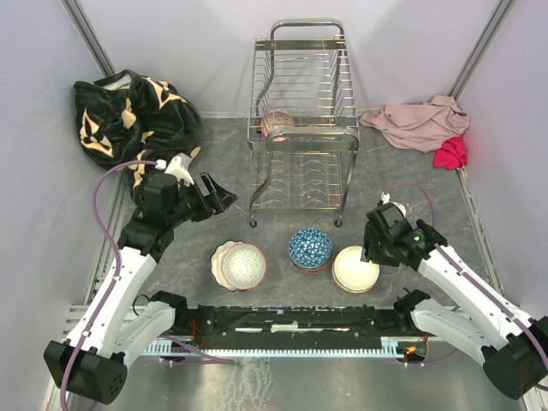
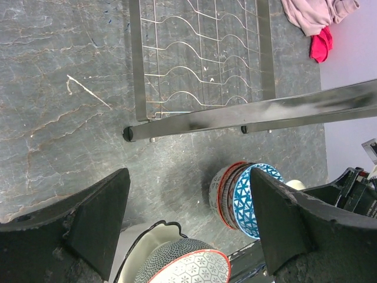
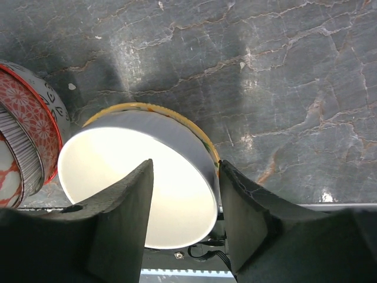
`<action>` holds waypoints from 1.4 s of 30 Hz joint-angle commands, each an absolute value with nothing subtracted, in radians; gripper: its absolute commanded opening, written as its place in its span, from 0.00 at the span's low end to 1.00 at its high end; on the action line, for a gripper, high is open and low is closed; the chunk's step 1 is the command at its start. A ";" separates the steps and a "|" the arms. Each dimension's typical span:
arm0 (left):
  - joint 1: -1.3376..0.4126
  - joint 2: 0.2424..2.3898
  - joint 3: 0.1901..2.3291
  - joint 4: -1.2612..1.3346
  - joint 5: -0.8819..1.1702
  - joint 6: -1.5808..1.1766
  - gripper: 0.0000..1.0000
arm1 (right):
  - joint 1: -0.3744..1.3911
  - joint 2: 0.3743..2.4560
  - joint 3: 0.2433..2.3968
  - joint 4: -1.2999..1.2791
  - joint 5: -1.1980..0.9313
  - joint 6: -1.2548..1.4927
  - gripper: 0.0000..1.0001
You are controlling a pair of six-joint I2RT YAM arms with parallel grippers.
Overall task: Load the bowls into the dish rack
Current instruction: Pick up the bowl from the center of the board.
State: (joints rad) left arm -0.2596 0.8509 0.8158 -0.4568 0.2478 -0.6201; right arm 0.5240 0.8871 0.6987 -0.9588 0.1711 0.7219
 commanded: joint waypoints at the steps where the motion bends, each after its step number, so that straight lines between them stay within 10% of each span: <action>1: -0.261 0.858 0.806 -0.393 0.284 -0.618 0.88 | 0.542 0.910 0.710 -0.907 0.209 0.739 0.53; 17: -0.261 0.879 0.775 -0.342 0.287 -0.621 0.88 | 0.574 0.896 0.749 -0.910 0.240 0.731 0.01; 42: -0.261 0.899 0.785 -0.338 0.280 -0.622 0.88 | 0.580 0.832 1.025 -0.946 0.738 0.626 0.00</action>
State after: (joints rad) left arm -0.2596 0.8909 0.7708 -0.3866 0.2649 -0.6197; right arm 0.5762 0.8131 0.9550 -1.0672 0.5179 0.6594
